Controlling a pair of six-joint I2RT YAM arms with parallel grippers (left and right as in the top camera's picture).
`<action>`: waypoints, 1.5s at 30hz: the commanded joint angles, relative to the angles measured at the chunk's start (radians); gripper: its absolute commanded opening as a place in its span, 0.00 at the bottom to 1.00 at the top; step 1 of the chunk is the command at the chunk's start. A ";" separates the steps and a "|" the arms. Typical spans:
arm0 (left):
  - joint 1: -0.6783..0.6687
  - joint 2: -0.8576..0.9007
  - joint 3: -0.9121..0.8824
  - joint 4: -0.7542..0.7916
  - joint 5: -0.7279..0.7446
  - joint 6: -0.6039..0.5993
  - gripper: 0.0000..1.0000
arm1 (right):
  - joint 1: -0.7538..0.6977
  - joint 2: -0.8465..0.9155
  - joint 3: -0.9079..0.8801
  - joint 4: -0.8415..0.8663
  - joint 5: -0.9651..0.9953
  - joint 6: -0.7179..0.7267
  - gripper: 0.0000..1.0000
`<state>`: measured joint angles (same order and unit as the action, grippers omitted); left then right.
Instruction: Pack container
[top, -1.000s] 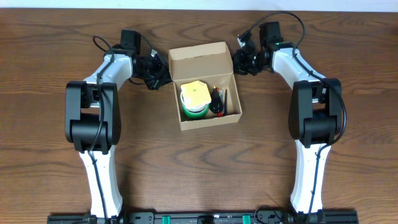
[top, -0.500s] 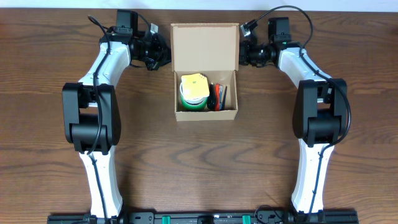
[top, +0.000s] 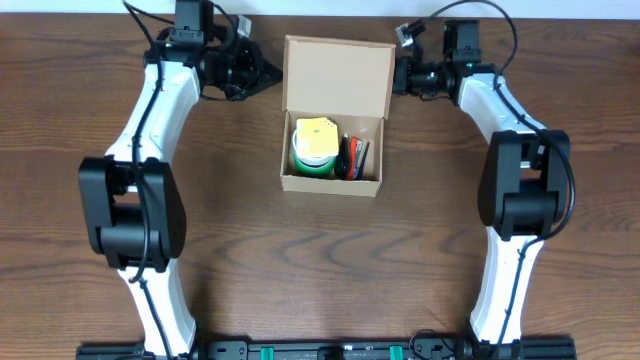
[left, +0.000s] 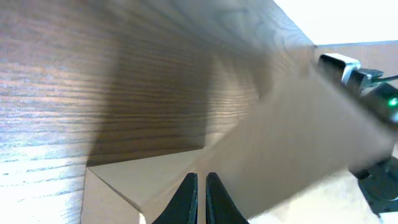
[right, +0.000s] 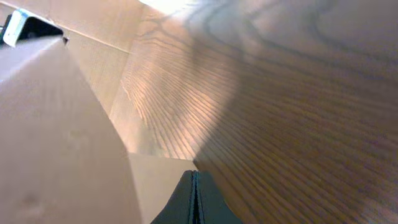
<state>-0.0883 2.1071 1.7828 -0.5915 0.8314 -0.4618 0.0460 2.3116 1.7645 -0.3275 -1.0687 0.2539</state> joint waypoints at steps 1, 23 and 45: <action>-0.005 -0.021 0.018 -0.010 -0.032 0.044 0.06 | -0.005 -0.075 0.010 0.001 -0.012 -0.035 0.01; 0.014 -0.204 0.018 -0.150 -0.081 0.250 0.09 | 0.005 -0.160 0.010 -0.238 -0.021 -0.243 0.01; -0.070 -0.347 0.018 -0.458 -0.319 0.467 0.06 | 0.123 -0.495 0.010 -0.797 0.497 -0.454 0.01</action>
<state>-0.1226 1.8290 1.7847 -1.0256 0.6109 -0.0612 0.1329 1.8431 1.7653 -1.0771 -0.6487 -0.1528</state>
